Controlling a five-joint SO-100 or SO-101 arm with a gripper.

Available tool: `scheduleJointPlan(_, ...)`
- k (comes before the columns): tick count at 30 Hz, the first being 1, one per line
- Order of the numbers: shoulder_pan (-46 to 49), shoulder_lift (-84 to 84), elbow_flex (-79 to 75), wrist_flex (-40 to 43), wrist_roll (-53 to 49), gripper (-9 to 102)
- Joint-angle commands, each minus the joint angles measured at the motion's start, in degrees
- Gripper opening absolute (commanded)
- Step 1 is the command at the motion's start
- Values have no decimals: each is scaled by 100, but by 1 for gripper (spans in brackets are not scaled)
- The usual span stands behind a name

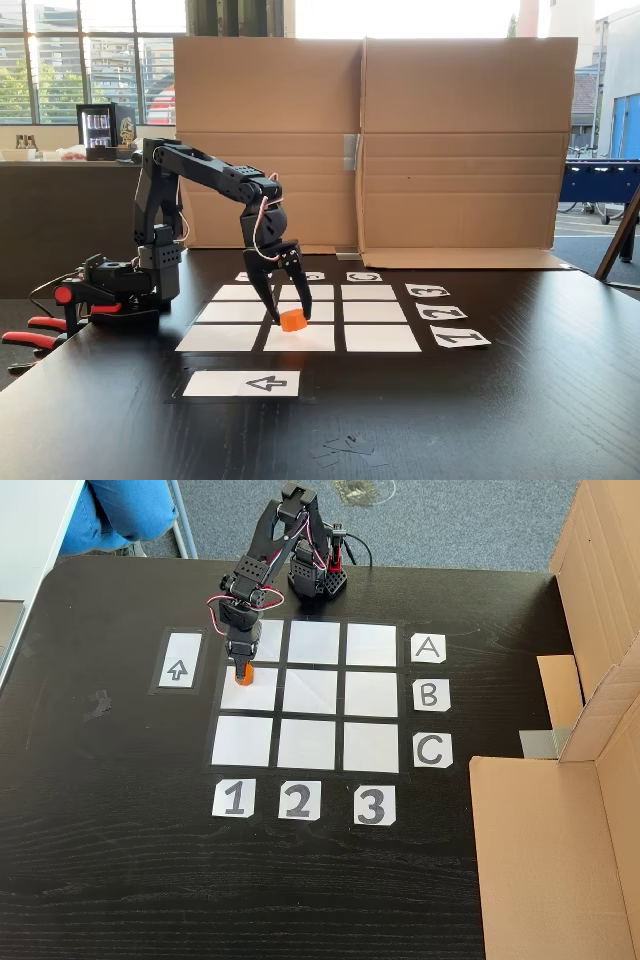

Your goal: Pick up the round, orange token and place it in the grid on square B1.

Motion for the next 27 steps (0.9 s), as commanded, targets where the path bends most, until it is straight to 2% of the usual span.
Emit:
scheduleJointPlan(1, 9, 18, -211, -44, 44, 5)
scheduleJointPlan(9, 53, -62, -79, -44, 53, 35)
scheduleJointPlan(15, 70, -97, -53, -70, 62, 43)
scheduleJointPlan(22, 211, 316, 35, -237, 62, 74)
scheduleJointPlan(27, 229, 888, 272, -422, 53, 87)
